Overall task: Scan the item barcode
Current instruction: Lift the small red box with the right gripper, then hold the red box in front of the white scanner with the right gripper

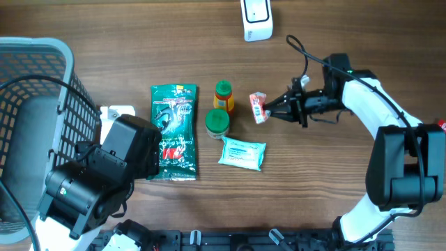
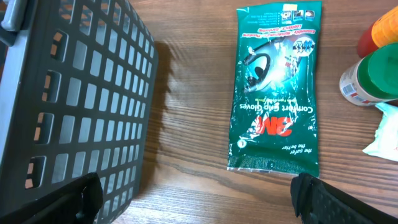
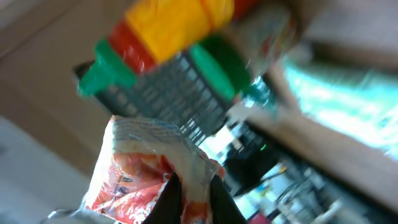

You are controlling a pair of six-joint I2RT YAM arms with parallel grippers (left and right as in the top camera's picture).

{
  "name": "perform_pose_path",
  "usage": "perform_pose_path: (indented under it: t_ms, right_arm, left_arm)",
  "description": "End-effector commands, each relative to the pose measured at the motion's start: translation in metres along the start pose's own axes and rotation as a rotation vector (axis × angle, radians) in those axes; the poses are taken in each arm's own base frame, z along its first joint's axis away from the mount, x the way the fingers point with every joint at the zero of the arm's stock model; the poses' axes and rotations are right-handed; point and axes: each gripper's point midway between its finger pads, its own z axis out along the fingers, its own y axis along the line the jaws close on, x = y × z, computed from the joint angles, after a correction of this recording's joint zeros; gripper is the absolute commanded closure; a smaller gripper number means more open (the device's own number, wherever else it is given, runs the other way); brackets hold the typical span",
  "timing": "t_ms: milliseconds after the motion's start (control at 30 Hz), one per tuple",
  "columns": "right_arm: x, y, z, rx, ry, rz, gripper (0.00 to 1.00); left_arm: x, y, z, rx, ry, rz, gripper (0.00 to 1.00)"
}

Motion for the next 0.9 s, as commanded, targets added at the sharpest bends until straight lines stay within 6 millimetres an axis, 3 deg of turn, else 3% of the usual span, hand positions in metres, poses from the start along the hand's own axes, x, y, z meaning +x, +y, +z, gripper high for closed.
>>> perform_pose_path:
  t_ms: [0,667,767,867]
  right_arm:
    - [0.025,0.017,-0.003,-0.108,0.083,-0.011,0.95]
    - [0.025,0.013,-0.002,-0.086,0.077,0.011,0.95]
    - [0.003,-0.003,-0.001,0.027,-0.014,-0.057,0.95]
    - [-0.031,-0.017,-0.006,0.158,-0.158,-0.159,0.95]
  left_arm:
    - [0.001,0.001,0.001,-0.004,0.004,-0.023,0.00]
    - [0.001,0.001,0.001,-0.004,0.004,-0.023,0.00]
    - [0.001,0.001,0.001,-0.004,0.004,-0.023,0.00]
    - [0.001,0.001,0.001,-0.004,0.004,-0.023,0.00]
